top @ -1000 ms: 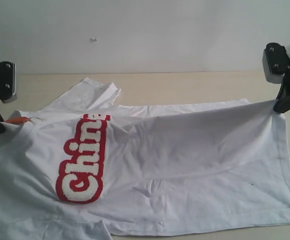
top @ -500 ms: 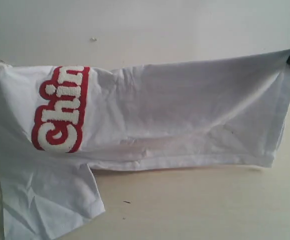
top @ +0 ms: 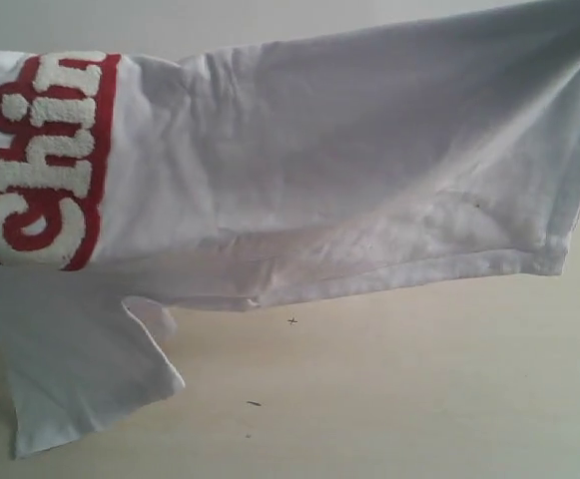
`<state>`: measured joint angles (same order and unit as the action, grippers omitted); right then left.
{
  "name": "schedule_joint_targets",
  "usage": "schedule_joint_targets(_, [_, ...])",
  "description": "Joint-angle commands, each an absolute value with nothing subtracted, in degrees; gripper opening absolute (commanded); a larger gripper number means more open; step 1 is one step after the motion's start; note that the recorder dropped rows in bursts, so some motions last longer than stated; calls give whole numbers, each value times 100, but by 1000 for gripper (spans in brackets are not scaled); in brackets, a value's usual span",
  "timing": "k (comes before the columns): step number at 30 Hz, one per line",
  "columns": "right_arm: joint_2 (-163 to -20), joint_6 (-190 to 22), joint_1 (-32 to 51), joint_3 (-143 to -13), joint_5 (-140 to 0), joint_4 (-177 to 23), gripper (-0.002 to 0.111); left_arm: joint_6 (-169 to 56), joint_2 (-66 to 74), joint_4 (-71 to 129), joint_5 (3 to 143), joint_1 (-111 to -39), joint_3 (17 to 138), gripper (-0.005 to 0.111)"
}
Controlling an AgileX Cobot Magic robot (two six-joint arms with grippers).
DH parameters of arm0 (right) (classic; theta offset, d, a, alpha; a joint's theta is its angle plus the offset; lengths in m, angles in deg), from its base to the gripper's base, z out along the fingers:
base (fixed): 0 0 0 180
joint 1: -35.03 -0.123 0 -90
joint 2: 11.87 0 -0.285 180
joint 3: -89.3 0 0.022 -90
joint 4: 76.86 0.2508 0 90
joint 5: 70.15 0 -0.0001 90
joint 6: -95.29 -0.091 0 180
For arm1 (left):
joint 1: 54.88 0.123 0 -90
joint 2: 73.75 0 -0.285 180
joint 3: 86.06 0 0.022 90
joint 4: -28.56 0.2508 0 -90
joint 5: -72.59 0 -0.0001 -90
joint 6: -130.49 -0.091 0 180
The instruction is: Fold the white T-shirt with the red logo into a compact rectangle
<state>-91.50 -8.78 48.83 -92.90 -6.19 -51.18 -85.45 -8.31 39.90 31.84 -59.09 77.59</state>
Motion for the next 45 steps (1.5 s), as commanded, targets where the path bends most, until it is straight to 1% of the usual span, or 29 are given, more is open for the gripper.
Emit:
schedule_joint_targets(1, [-8896, -1029, 4909, -9270, -798, -4531, 0, -7780, -1226, 4604, 3463, -5887, 7760, 0])
schedule_joint_targets(12, [-8313, -1441, 4909, -9242, -647, -3828, 0, -7753, -2234, 4778, 3701, -5887, 7760, 0])
schedule_joint_targets(14, [-8191, -1479, 4909, -9073, -647, -3828, 0, -6936, -2273, 4739, 3496, -5887, 7760, 0])
schedule_joint_targets(15, [-8138, -1547, 4909, -8890, -616, -3828, 0, -6384, -2261, 4739, 3222, -5887, 7760, 0])
schedule_joint_targets(18, [-8044, -1588, 4899, -8538, -457, -3813, 0, -6479, -2125, 4649, 2661, -5887, 7760, 0])
schedule_joint_targets(23, [-8046, -1860, 4559, -8179, -145, -4452, 0, -7644, -1830, 3374, 1843, -5887, 7773, 0])
schedule_joint_targets(26, [-8124, -2076, 4341, -8186, -19, -5087, 0, -8172, -1557, 2657, 1521, -5887, 7773, 0])
schedule_joint_targets(31, [-8402, -2181, 4303, -8186, -19, -5289, 0, -8274, -1014, 2598, 1390, -5887, 7773, 0])
schedule_joint_targets(37, [-9273, -2138, 4303, -8186, -57, -5214, 0, -8726, -176, 2598, 1846, -5887, 7773, 0])
schedule_joint_targets(45, [-10812, -1825, 4303, -8186, -1547, -5357, 0, -9000, 1247, 2782, 3421, -5887, 7773, 0])
